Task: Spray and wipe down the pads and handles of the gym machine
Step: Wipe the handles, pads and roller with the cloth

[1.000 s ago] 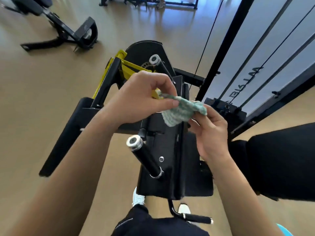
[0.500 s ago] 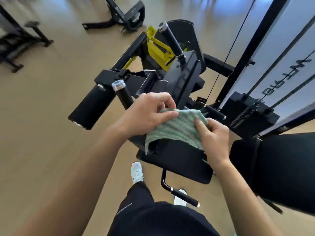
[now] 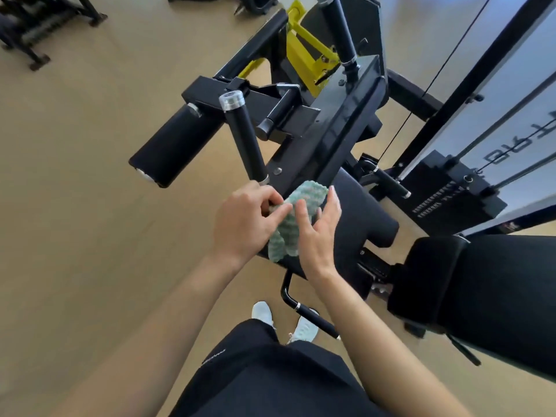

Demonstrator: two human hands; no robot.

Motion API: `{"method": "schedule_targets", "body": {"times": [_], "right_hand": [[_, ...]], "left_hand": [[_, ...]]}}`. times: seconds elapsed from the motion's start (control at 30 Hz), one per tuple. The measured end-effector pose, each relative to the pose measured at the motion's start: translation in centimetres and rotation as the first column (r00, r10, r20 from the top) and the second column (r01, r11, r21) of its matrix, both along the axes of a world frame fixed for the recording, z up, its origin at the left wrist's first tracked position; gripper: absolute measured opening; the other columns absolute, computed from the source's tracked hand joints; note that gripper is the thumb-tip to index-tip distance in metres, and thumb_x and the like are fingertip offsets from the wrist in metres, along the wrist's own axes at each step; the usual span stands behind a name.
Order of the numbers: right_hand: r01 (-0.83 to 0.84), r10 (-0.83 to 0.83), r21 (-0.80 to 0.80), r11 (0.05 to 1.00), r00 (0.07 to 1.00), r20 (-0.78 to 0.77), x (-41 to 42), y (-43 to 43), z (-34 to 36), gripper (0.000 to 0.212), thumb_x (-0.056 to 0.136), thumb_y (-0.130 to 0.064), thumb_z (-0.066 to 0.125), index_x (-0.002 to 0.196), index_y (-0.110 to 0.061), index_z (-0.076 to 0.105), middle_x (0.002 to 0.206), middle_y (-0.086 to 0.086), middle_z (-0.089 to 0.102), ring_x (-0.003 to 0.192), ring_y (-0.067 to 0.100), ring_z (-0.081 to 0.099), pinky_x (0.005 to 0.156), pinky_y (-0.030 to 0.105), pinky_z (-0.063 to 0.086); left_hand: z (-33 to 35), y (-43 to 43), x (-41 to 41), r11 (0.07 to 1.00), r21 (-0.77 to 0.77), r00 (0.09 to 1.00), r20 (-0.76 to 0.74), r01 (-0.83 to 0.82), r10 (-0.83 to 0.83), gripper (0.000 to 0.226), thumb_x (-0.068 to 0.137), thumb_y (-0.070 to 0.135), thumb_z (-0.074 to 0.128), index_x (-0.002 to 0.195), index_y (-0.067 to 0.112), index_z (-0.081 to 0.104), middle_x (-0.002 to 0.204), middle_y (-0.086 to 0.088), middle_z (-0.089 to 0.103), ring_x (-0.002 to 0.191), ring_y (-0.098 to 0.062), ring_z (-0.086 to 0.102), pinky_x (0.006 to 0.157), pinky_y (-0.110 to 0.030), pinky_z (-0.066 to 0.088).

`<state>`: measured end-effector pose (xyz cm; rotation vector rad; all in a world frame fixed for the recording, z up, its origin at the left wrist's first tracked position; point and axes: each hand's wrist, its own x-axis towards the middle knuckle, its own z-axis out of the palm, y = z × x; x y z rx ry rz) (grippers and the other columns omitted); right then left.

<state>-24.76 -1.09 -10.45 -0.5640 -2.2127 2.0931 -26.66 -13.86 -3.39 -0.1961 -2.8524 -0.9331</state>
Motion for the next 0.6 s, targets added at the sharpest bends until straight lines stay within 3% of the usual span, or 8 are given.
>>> {"method": "schedule_targets", "body": {"times": [0.1, 0.23, 0.4, 0.5, 0.6], "right_hand": [[0.003, -0.003, -0.036, 0.999, 1.0, 0.009, 0.5, -3.2, 0.0, 0.084, 0.095, -0.065, 0.044, 0.163, -0.037, 0.004, 0.171, -0.012, -0.007, 0.157, 0.006, 0.002, 0.129, 0.043, 0.016], [0.154, -0.154, -0.035, 0.987, 0.988, 0.008, -0.3, -4.9, -0.1, 0.079, 0.093, -0.069, 0.046, 0.161, -0.045, 0.014, 0.17, -0.009, 0.005, 0.155, 0.008, 0.014, 0.127, 0.038, 0.021], [0.258, -0.258, -0.038, 0.965, 0.966, -0.001, -1.8, -4.8, -1.2, 0.065, 0.081, -0.088, 0.05, 0.139, -0.076, 0.024, 0.162, -0.009, 0.032, 0.147, 0.015, 0.038, 0.121, 0.05, 0.035], [0.274, -0.274, -0.001, 0.962, 0.962, -0.021, -3.2, -4.0, -1.0, 0.065, 0.085, -0.082, 0.05, 0.145, -0.07, 0.027, 0.162, -0.011, 0.033, 0.148, 0.01, 0.036, 0.123, 0.047, 0.032], [0.248, -0.248, 0.0, 0.969, 0.969, -0.017, -5.1, -2.6, -1.1, 0.072, 0.089, -0.073, 0.05, 0.154, -0.055, 0.026, 0.16, -0.01, 0.035, 0.146, 0.009, 0.039, 0.123, 0.045, 0.033]], "left_hand": [[-0.7, -0.4, 0.3, 0.995, 0.103, 0.999, -0.044, -0.007, 0.011, 0.018, 0.091, 0.041, 0.074, 0.086, 0.023, 0.072, 0.075, 0.009, 0.062, 0.063, -0.011, 0.056, 0.061, -0.037, 0.052], [-1.6, -1.3, 0.7, 0.975, 0.224, 0.999, -0.038, -0.018, 0.027, 0.008, 0.091, 0.031, 0.075, 0.094, 0.023, 0.072, 0.076, 0.011, 0.065, 0.062, -0.009, 0.057, 0.061, -0.034, 0.053], [-2.4, -2.1, 0.3, 0.957, 0.289, 1.0, -0.021, 0.026, -0.021, 0.005, 0.09, 0.026, 0.076, 0.093, 0.023, 0.073, 0.077, 0.012, 0.064, 0.057, -0.006, 0.051, 0.059, -0.027, 0.048], [-2.3, -2.0, -0.1, 0.967, 0.245, 0.996, -0.069, 0.075, -0.06, 0.009, 0.089, 0.022, 0.076, 0.098, 0.023, 0.076, 0.087, 0.013, 0.065, 0.058, -0.002, 0.05, 0.06, -0.022, 0.046], [-1.9, -1.5, -0.3, 0.964, 0.247, 0.992, -0.111, 0.094, -0.068, 0.016, 0.089, 0.015, 0.076, 0.103, 0.022, 0.077, 0.09, 0.011, 0.064, 0.056, -0.009, 0.052, 0.059, -0.024, 0.047]]}}
